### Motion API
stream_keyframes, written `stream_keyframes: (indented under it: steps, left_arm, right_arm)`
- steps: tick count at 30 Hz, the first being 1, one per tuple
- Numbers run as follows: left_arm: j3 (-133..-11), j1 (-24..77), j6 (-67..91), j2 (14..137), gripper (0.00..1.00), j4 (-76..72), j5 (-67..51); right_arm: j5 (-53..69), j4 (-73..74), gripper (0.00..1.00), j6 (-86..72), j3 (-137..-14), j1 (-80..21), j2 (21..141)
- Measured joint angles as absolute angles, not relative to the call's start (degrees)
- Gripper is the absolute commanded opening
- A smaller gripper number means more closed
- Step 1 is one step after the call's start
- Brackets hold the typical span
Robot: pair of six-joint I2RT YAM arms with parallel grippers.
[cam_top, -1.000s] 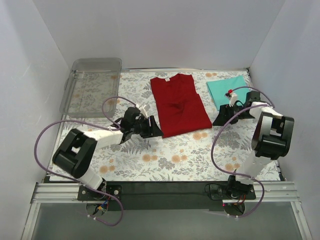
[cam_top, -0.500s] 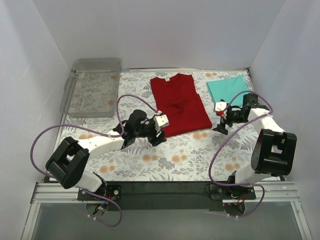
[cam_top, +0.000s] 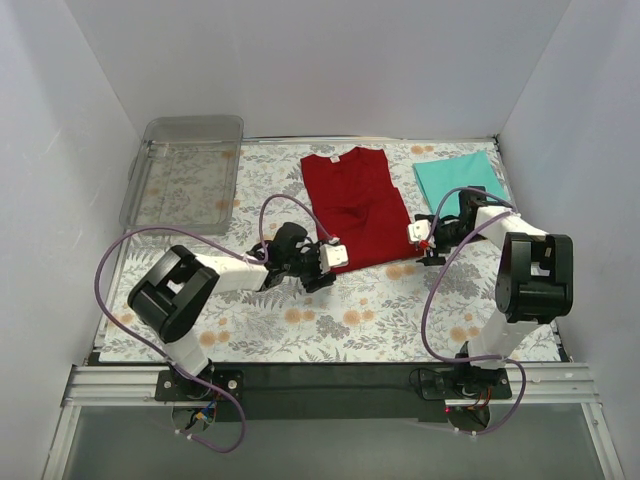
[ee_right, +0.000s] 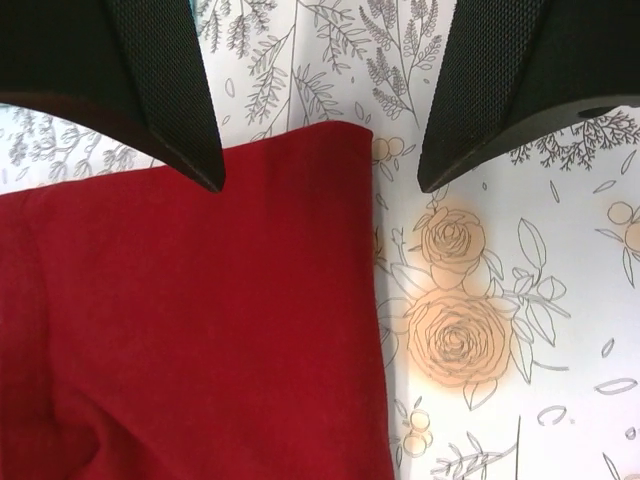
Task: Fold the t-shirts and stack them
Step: Fold the tshirt
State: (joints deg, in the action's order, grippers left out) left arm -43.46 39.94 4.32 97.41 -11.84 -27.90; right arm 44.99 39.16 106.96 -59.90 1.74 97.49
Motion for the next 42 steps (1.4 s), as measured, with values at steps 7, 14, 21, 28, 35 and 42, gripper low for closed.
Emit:
stream_keyframes:
  steps: [7, 14, 21, 28, 35, 42]
  left_arm:
    - [-45.1, 40.9, 3.8, 100.3, 0.5, -12.9, -27.9]
    - [-46.4, 41.3, 4.3, 102.1, 0.45, -14.3, -27.0]
    - [-46.8, 41.6, 5.8, 102.9, 0.26, -15.5, -24.3]
    - [-46.8, 42.2, 7.2, 103.2, 0.0, -16.4, -21.1]
    - [-46.4, 44.5, 9.5, 101.1, 0.0, -12.9, -19.9]
    - [-42.6, 53.3, 15.5, 94.6, 0.05, -5.2, -20.2]
  right_arm:
    - [41.2, 38.8, 0.6, 107.6, -59.9, 1.5, 99.9]
    - [39.8, 37.0, 0.5, 106.1, -60.0, 0.6, 101.6]
    - [38.3, 33.8, 0.29, 104.8, -59.5, 0.3, 101.9]
    - [38.0, 30.9, 0.05, 104.7, -57.5, 0.3, 101.3]
    - [35.7, 28.8, 0.01, 105.1, -49.3, 0.2, 93.9]
    - [32.2, 32.5, 0.48, 106.4, -34.8, 0.3, 76.9]
